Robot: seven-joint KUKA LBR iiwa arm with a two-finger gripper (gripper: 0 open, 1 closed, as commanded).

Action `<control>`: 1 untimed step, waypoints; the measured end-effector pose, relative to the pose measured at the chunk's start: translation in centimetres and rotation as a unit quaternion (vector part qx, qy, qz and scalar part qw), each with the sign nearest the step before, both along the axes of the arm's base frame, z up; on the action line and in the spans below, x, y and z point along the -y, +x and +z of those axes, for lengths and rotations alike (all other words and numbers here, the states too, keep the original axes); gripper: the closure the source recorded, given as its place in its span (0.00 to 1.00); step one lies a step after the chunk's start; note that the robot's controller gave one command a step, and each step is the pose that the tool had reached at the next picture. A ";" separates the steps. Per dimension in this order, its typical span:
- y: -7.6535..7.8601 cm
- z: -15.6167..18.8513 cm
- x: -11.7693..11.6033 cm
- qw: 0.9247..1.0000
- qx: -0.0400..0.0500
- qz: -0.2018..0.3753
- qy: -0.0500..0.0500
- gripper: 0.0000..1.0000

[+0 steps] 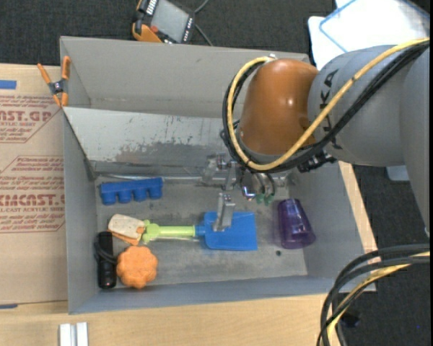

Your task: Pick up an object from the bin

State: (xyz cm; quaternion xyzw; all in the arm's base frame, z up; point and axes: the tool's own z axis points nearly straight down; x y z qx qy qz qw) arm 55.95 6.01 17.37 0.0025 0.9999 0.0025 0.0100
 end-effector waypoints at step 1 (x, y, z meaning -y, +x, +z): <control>-0.9 -2.9 -0.1 0.999 -0.001 -0.037 0.002 0.00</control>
Offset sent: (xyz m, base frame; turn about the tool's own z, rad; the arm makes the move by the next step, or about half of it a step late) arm 0.0104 -0.0096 0.2220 0.0149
